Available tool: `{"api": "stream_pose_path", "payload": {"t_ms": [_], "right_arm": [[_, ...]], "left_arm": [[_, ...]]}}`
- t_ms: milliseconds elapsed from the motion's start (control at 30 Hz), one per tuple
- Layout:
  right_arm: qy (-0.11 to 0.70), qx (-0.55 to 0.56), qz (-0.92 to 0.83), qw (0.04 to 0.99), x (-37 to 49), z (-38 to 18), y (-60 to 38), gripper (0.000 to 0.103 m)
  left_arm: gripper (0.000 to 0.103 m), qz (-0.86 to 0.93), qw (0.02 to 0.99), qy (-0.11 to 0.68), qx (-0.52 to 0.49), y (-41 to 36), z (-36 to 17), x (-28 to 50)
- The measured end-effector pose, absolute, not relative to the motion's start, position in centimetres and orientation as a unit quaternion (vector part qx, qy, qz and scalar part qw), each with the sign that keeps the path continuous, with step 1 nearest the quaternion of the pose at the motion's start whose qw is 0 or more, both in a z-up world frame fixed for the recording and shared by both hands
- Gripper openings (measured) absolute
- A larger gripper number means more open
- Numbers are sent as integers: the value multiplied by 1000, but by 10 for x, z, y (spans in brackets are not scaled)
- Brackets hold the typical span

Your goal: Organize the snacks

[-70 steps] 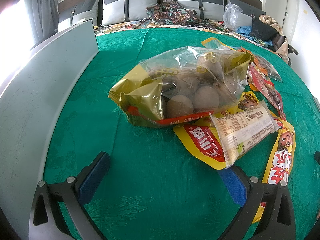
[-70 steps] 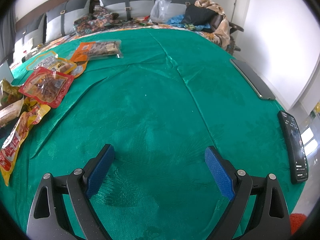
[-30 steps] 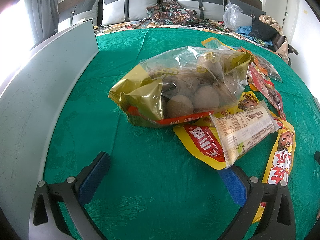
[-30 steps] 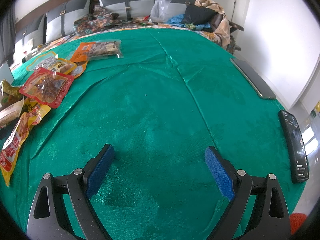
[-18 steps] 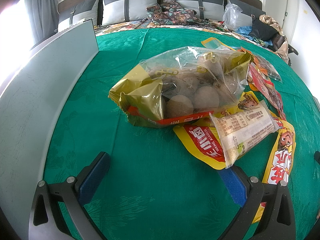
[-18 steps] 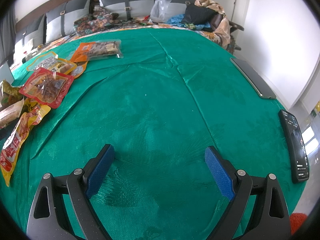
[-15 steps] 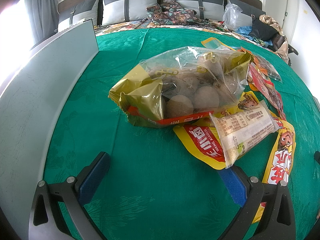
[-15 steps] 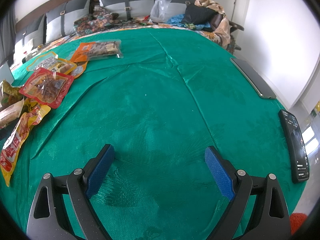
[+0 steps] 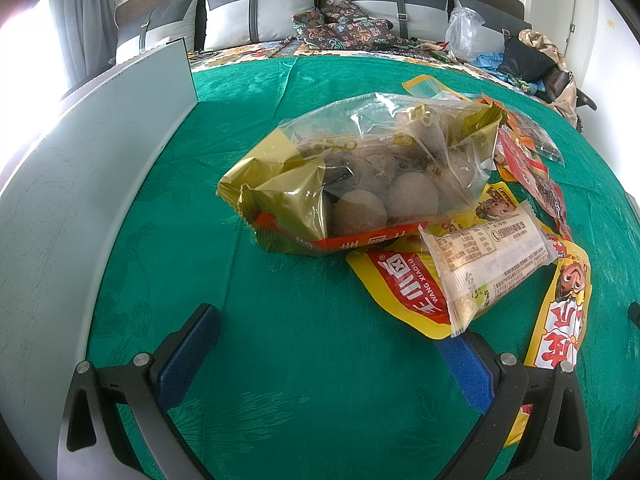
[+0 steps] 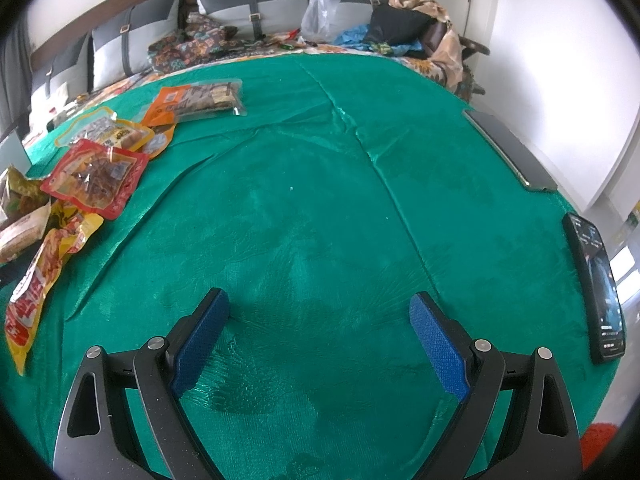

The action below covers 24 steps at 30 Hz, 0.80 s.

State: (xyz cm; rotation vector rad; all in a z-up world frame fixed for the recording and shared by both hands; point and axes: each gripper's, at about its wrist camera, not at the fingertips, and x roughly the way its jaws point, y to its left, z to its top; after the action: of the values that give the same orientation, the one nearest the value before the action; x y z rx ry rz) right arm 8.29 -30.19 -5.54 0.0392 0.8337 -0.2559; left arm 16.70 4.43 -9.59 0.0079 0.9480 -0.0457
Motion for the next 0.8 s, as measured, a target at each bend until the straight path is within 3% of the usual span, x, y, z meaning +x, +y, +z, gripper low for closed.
{"api": "stream_pose_path", "payload": {"t_ms": [800], "right_arm": [[404, 23, -121, 906, 84, -56, -303, 94]], "left_arm": [[103, -22, 889, 456, 4, 45, -96, 167]]}}
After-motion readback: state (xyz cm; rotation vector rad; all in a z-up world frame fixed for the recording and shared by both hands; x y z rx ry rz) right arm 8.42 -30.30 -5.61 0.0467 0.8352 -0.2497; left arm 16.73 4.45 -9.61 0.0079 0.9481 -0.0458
